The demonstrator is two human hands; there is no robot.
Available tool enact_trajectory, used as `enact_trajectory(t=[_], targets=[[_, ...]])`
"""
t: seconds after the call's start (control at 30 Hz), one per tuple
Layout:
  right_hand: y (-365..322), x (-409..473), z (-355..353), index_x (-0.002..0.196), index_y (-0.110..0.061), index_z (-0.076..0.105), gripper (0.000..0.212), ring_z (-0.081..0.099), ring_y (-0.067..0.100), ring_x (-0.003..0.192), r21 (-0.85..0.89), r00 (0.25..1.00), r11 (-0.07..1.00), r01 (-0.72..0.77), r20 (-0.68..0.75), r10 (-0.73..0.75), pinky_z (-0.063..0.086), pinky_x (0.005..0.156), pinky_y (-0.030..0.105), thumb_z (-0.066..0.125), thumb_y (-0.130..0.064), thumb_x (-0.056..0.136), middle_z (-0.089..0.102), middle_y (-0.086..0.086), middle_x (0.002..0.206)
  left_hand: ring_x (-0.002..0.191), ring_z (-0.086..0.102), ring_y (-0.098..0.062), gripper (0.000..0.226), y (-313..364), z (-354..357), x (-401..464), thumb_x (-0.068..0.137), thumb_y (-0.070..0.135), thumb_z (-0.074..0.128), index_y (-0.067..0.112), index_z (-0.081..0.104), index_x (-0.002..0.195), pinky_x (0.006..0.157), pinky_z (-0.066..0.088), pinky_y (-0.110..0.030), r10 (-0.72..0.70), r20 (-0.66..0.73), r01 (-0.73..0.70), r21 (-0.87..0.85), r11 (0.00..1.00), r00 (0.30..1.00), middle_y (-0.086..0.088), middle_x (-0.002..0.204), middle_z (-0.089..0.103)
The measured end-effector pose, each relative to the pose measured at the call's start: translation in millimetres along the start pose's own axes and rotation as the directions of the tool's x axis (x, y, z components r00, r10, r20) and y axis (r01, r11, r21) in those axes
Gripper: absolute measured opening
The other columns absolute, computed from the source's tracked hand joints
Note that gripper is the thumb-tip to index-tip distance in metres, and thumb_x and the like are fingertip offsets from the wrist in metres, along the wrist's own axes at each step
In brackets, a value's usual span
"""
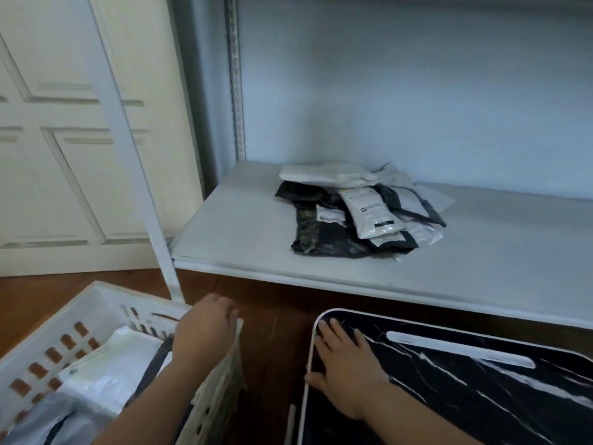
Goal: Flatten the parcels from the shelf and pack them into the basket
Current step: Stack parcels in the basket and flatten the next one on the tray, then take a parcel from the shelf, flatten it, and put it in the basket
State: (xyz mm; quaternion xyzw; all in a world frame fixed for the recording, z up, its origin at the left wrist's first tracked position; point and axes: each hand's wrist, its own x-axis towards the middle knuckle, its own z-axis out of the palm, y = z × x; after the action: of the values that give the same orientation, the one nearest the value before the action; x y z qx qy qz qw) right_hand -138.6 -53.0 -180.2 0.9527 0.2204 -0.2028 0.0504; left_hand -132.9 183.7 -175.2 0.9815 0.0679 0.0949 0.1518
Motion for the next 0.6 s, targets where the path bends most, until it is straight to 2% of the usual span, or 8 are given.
enact_trajectory(t=[0.2, 0.27, 0.33, 0.37, 0.43, 0.47, 0.5, 0.6], targets=[[103.7, -37.1, -32.5, 0.154, -0.016, 0.018, 0.096, -0.01, 0.019, 0.149, 0.129, 0.957, 0.975, -0.182, -0.203, 0.206, 0.004, 0.12, 0.041, 0.0, -0.077, 0.081, -0.005, 0.003, 0.162, 0.117, 0.051, -0.014, 0.032, 113.1, -0.5, 43.7, 0.097, 0.033, 0.047, 0.02, 0.061, 0.122, 0.095, 0.041, -0.025, 0.225, 0.025, -0.223, -0.054, 0.973, 0.974, 0.003, 0.13, 0.052], [130.4, -47.7, -32.9, 0.153, -0.019, 0.018, 0.1, -0.008, 0.018, 0.149, 0.148, 0.935, 0.964, -0.219, -0.251, 0.251, 0.008, 0.12, 0.04, -0.002, -0.08, 0.078, -0.004, 0.001, 0.162, 0.129, 0.04, -0.018, 0.036, 143.8, 2.0, 57.7, 0.096, 0.034, 0.046, 0.023, 0.056, 0.129, 0.102, 0.038, -0.029, 0.273, 0.069, -0.274, 0.015, 0.962, 0.96, 0.0, 0.146, 0.037], [154.9, -58.2, -31.7, 0.152, -0.021, 0.025, 0.134, 0.0, 0.018, 0.149, 0.203, 0.915, 0.943, -0.265, -0.256, 0.313, 0.015, 0.118, 0.039, -0.024, -0.09, 0.047, 0.001, 0.001, 0.162, 0.14, 0.023, -0.026, 0.039, 170.2, 5.0, 71.4, 0.095, 0.036, 0.045, 0.027, 0.051, 0.133, 0.108, 0.032, -0.035, 0.285, 0.136, -0.303, 0.143, 0.942, 0.949, -0.004, 0.157, 0.017], [163.9, -61.6, -29.5, 0.147, -0.021, 0.037, 0.138, 0.013, 0.019, 0.148, 0.187, 0.903, 0.937, -0.294, -0.266, 0.336, 0.025, 0.115, 0.04, -0.027, -0.089, 0.046, 0.012, 0.004, 0.161, 0.143, 0.014, -0.029, 0.039, 179.0, 7.2, 77.2, 0.095, 0.037, 0.045, 0.029, 0.051, 0.133, 0.11, 0.029, -0.039, 0.266, 0.179, -0.299, 0.192, 0.935, 0.947, -0.004, 0.16, 0.007], [189.0, -65.1, -15.5, 0.112, -0.018, 0.073, 0.112, 0.058, 0.021, 0.122, 0.151, 0.883, 0.929, -0.339, -0.291, 0.369, 0.055, 0.085, 0.04, -0.016, -0.078, 0.078, 0.057, 0.007, 0.136, 0.145, 0.001, -0.035, 0.037, 187.8, 12.4, 88.3, 0.094, 0.039, 0.045, 0.03, 0.054, 0.129, 0.113, 0.024, -0.046, 0.182, 0.257, -0.244, 0.237, 0.941, 0.949, -0.005, 0.16, -0.007], [199.7, -66.4, -6.2, 0.09, -0.019, 0.079, 0.101, 0.069, 0.02, 0.102, 0.157, 0.873, 0.933, -0.324, -0.329, 0.359, 0.059, 0.067, 0.037, -0.008, -0.07, 0.089, 0.07, 0.005, 0.115, 0.145, -0.001, -0.036, 0.035, 189.8, 14.5, 92.8, 0.094, 0.039, 0.046, 0.029, 0.056, 0.126, 0.113, 0.024, -0.047, 0.126, 0.278, -0.193, 0.228, 0.954, 0.952, -0.005, 0.16, -0.008], [210.9, -65.7, 4.2, 0.079, -0.02, 0.08, 0.097, 0.071, 0.019, 0.095, 0.167, 0.862, 0.933, -0.32, -0.358, 0.36, 0.059, 0.057, 0.036, -0.004, -0.066, 0.093, 0.074, 0.004, 0.103, 0.145, 0.002, -0.035, 0.034, 190.8, 15.8, 97.1, 0.095, 0.039, 0.045, 0.027, 0.059, 0.123, 0.112, 0.026, -0.046, 0.077, 0.273, -0.135, 0.201, 0.97, 0.959, -0.006, 0.16, -0.004], [234.3, -63.8, 17.9, 0.073, -0.018, 0.079, 0.094, 0.048, 0.016, 0.119, 0.158, 0.817, 0.937, -0.31, -0.459, 0.348, 0.058, 0.052, 0.037, 0.0, -0.065, 0.094, 0.075, 0.006, 0.096, 0.133, 0.028, -0.027, 0.034, 196.3, 11.6, 110.8, 0.097, 0.035, 0.042, 0.018, 0.062, 0.117, 0.101, 0.039, -0.035, 0.035, 0.082, -0.045, 0.124, 0.991, 0.996, -0.009, 0.146, 0.029]])
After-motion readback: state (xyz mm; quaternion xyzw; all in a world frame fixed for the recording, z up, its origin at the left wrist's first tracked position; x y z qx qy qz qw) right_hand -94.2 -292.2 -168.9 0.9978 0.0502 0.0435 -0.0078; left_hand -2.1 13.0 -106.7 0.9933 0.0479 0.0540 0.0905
